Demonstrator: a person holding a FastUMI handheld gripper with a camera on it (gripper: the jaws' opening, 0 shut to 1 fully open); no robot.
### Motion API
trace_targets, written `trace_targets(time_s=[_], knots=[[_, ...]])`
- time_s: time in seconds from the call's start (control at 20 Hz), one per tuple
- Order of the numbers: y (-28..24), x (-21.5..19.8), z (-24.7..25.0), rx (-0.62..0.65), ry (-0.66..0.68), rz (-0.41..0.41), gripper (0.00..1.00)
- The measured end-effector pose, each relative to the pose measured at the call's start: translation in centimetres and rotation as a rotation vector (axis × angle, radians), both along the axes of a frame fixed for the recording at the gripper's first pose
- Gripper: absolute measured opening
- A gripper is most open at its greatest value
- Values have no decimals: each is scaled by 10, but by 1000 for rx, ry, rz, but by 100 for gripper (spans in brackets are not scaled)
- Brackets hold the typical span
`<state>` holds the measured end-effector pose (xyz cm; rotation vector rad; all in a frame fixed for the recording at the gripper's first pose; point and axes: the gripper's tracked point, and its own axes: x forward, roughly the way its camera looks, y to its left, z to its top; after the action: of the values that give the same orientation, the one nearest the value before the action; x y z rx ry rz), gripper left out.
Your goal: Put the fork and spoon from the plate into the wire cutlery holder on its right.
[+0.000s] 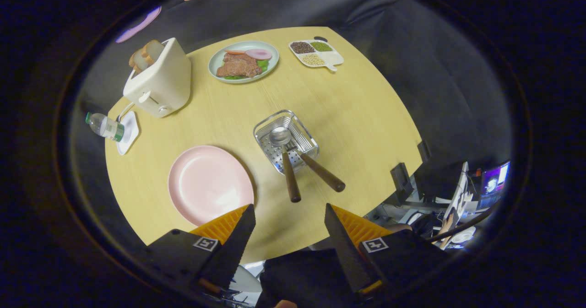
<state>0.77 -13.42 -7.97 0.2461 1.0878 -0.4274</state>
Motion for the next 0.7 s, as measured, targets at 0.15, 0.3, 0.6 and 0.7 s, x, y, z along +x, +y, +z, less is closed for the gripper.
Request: trace_targets(time_s=[0.15,0.3,0.6,0.7], knots=[[6,-12,7,1,5,-2,97],[12,-12,21,-27,-53,3,97],[28,3,59,-118,-281,66,97],[32,6,75,-137,-388,65,97]])
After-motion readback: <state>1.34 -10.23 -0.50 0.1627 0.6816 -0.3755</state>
